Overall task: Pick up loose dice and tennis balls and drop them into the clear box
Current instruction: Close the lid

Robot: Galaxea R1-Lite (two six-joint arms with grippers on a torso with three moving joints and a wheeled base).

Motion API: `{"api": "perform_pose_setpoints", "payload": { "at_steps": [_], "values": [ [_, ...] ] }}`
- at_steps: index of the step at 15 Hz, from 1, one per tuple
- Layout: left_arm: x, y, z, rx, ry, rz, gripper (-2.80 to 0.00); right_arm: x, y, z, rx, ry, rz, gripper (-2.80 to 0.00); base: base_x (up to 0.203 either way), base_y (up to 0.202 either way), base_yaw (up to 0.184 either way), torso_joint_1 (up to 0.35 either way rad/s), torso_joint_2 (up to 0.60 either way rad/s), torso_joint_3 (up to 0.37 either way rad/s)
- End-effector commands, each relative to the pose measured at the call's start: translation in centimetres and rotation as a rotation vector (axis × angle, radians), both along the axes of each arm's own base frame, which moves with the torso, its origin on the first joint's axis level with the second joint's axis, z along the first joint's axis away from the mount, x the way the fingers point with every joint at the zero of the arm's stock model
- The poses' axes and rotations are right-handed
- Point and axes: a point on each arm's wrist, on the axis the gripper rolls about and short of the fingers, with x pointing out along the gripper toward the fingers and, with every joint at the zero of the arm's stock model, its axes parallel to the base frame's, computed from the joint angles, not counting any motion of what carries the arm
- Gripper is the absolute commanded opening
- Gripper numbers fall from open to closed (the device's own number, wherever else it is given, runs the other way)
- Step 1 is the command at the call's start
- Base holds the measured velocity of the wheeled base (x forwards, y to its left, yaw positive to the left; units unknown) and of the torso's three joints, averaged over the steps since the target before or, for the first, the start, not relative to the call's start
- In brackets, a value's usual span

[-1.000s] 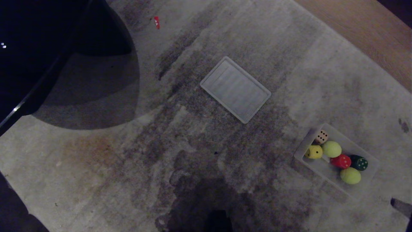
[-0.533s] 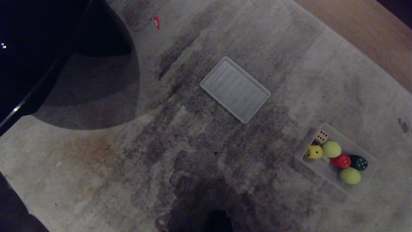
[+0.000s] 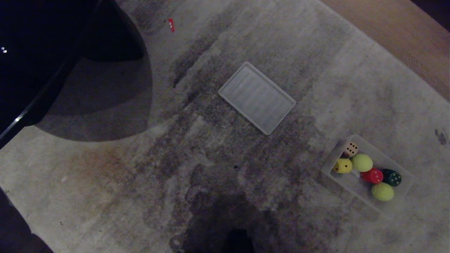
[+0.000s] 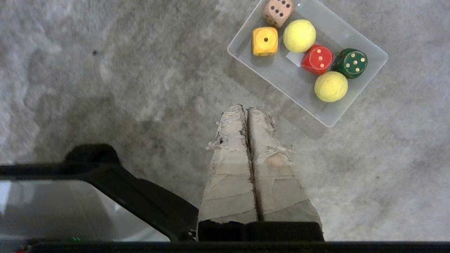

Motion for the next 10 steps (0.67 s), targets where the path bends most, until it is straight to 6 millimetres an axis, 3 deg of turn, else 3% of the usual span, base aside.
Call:
{"api": "perform_pose_setpoints", "payload": {
  "at_steps": [1,10],
  "values": [
    [0.02,0.00,-0.04,-0.001,0.003,0.000,-2.80,-0.01,0.00,-0.11,-0.034,0.001,0.008,-2.80,0.000,0.000,0.000,0.000,0.00,0.000],
    [0.02,0.00,-0.04,0.002,0.003,-0.001,-2.80,0.07,0.04,-0.15,-0.039,-0.011,0.020,-2.80,0.000,0.000,0.000,0.000,0.00,0.000]
  ]
}}
